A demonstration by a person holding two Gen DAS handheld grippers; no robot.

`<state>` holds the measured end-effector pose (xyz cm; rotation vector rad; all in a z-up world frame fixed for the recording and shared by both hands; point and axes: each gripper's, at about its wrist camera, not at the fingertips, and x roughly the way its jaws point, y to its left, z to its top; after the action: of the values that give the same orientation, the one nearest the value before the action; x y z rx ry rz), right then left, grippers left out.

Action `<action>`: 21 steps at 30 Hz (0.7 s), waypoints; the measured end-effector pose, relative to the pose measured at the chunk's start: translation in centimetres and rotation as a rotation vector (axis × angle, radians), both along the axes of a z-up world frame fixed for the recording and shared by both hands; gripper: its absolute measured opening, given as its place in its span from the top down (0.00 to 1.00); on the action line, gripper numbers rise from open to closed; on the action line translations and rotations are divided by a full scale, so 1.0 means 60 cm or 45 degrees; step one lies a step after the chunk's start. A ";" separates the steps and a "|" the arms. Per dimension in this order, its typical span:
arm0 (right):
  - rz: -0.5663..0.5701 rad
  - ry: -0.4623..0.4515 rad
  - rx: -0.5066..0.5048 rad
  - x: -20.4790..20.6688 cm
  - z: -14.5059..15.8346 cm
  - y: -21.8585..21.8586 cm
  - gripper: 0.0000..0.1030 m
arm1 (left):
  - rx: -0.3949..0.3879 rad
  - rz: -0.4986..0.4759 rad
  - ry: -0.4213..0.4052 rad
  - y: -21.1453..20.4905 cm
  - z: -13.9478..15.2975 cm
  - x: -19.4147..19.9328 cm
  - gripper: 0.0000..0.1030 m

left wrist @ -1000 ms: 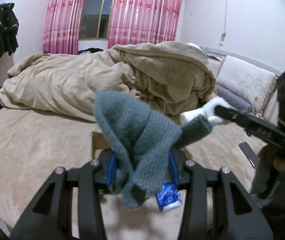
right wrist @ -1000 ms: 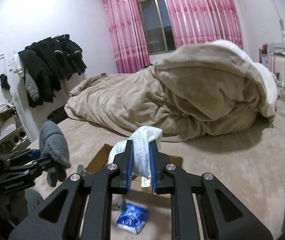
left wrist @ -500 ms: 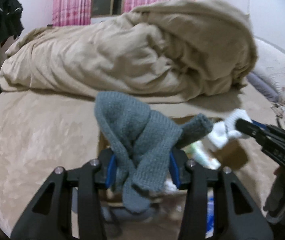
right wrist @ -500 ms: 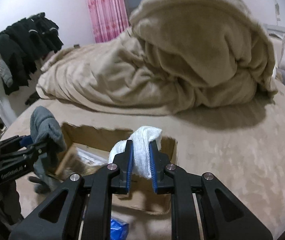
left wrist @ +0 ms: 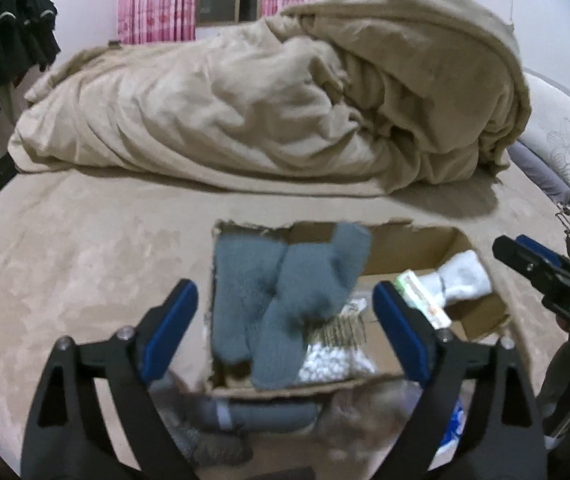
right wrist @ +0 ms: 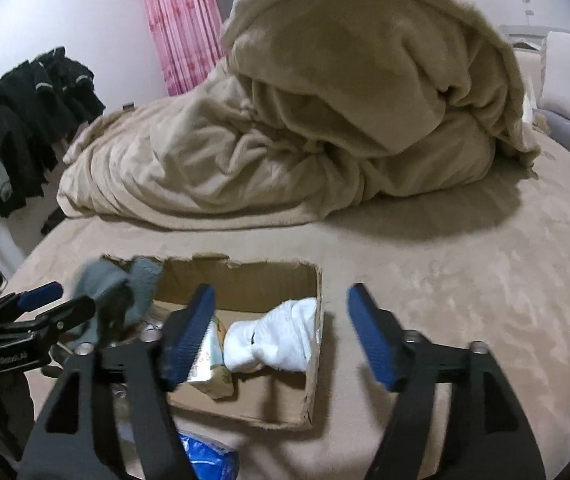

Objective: Organize objects
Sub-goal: 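Carry the glove and socks over the box and release both inside, then grasp the blue Vinda tissue pack with the right tool while the left grasps the snack bag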

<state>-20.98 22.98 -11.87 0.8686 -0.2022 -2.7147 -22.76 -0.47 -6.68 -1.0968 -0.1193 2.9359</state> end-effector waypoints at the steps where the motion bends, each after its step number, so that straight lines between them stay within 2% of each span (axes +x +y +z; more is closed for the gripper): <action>1: -0.003 0.016 -0.005 0.007 0.007 0.003 0.23 | 0.000 0.001 0.019 0.000 0.011 0.013 0.12; 6: -0.003 0.073 -0.030 0.050 0.051 0.009 0.15 | 0.026 -0.016 0.094 0.004 0.061 0.076 0.12; 10: 0.010 0.110 -0.044 0.093 0.095 0.009 0.14 | 0.041 -0.040 0.137 0.012 0.094 0.126 0.11; 15: 0.023 0.178 -0.063 0.152 0.140 0.009 0.07 | 0.063 -0.062 0.170 0.020 0.122 0.177 0.11; 21: 0.064 0.152 -0.082 0.199 0.135 0.006 0.07 | 0.042 -0.079 0.167 0.036 0.118 0.217 0.06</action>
<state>-9.01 23.33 -3.76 0.6825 -0.2378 -2.6871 -9.77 1.68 0.39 -0.8842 -0.1296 2.9285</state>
